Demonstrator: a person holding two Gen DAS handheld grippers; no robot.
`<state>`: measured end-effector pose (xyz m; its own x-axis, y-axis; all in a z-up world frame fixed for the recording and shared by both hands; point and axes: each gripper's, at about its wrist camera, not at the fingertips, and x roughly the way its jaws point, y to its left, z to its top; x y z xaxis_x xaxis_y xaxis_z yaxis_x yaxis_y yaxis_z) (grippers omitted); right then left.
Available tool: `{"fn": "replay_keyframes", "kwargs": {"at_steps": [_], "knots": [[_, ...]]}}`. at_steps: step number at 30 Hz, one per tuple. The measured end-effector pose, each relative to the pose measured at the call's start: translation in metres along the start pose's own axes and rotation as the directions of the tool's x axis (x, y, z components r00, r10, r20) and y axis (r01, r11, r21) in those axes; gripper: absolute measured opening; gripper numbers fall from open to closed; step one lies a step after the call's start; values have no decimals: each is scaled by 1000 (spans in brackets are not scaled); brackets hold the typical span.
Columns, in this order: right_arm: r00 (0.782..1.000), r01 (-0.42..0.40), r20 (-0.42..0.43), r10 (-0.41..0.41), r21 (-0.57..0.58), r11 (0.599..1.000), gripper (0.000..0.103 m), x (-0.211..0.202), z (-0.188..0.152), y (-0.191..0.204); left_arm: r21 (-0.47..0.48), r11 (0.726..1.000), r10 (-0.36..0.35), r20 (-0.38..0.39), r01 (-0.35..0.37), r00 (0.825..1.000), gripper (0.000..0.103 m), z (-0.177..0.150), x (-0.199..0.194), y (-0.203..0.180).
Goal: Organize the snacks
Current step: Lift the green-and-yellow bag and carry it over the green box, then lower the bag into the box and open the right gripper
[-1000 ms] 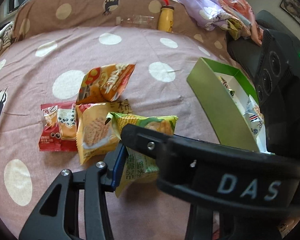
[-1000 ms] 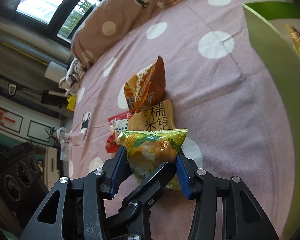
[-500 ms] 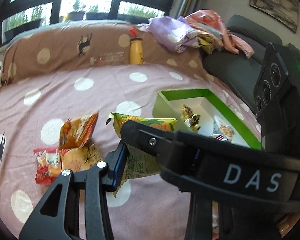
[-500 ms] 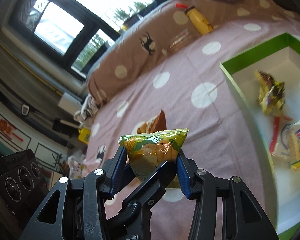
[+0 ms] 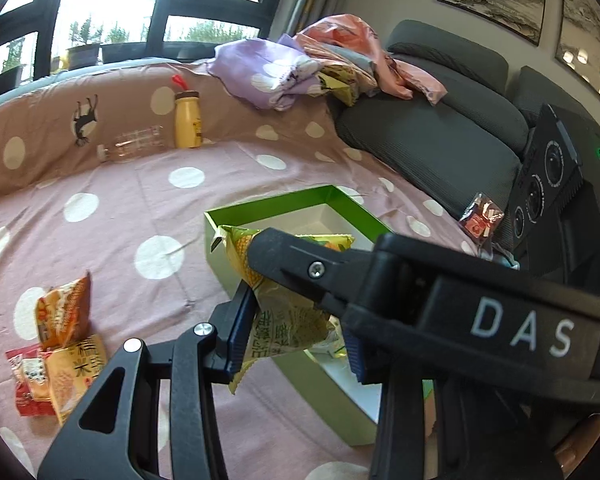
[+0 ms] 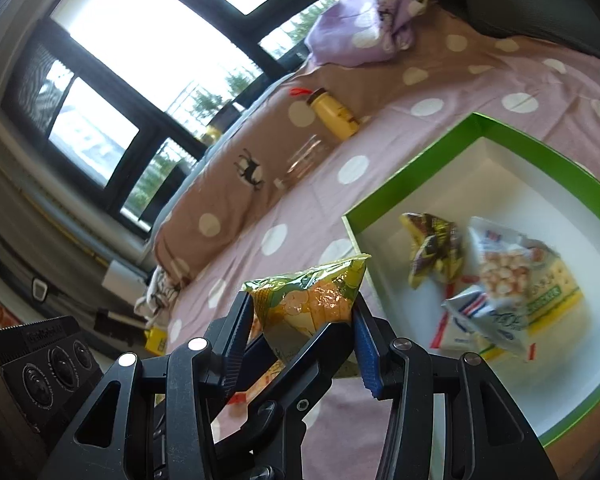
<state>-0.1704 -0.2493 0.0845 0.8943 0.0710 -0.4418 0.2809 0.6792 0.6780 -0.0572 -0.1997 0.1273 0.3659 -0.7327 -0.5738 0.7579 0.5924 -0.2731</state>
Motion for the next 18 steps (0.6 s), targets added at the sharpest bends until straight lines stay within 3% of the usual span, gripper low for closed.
{"fn": "replay_keyframes", "kwargs": {"at_steps": [18], "knots": [[988,145,23,-152,186,972,51,-20,13,-61,-46,990,-137,-134,132,981,38,0,55,-28]]}}
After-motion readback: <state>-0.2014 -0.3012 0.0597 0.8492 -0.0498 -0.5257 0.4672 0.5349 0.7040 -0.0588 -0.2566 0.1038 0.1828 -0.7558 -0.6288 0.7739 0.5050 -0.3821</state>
